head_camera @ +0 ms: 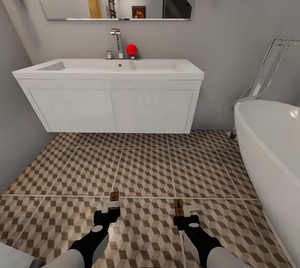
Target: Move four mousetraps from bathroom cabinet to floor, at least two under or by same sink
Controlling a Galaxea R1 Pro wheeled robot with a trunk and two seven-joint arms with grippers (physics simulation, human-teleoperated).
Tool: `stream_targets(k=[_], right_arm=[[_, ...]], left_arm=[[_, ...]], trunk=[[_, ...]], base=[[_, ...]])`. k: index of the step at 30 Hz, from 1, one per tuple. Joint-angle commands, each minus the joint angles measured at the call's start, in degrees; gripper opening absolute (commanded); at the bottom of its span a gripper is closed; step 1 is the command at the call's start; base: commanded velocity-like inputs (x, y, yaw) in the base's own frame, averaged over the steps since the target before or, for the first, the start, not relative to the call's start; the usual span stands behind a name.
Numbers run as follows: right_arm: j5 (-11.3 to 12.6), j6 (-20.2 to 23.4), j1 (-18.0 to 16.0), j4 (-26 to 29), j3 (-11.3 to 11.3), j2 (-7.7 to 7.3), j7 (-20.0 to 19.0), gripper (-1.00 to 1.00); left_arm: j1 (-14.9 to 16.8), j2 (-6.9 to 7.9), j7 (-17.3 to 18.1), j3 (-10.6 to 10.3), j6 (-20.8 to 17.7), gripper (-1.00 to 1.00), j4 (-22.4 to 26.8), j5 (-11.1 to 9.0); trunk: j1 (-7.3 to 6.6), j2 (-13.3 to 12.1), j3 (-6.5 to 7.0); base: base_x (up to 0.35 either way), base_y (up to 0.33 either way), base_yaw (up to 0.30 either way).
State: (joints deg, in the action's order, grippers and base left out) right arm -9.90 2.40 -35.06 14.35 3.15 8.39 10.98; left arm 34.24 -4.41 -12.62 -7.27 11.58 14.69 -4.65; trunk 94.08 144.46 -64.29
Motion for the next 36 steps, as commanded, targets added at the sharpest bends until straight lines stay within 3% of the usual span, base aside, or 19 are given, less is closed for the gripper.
stream_targets(k=[1,9,14,20,36], right_arm=[[-0.4,0.2,0.0,0.1,0.4,0.05,-0.1,-1.0],[-0.4,0.2,0.0,0.1,0.4,0.05,-0.1,-1.0],[-0.4,0.2,0.0,0.1,0.4,0.05,-0.1,-1.0],[-0.4,0.2,0.0,0.1,0.4,0.12,-0.1,-1.0],[-0.4,-0.9,0.0,0.1,0.3,0.17,-0.2,-1.0]], left_arm=[[0.0,0.02,-1.0,-0.5,0.5,-1.0,-0.1,-0.5],[0.1,0.06,-1.4,-0.6,-1.0,-1.0,0.0,0.0],[1.5,0.52,2.5,-0.7,-4.1,-1.0,-1.8,0.0],[2.4,2.58,6.5,-0.7,-4.4,-1.0,-3.0,0.0],[2.5,2.41,11.0,-1.0,-3.9,-1.0,-3.1,0.3]], trunk=[[-0.01,0.0,-0.05],[-0.01,0.0,-0.05],[-0.01,0.0,-0.05],[-0.01,0.0,-0.05],[-0.01,0.0,-0.05]], base=[[0.0,0.0,0.0],[0.0,0.0,0.0],[0.0,0.0,0.0],[0.0,0.0,0.0],[0.0,0.0,0.0]])
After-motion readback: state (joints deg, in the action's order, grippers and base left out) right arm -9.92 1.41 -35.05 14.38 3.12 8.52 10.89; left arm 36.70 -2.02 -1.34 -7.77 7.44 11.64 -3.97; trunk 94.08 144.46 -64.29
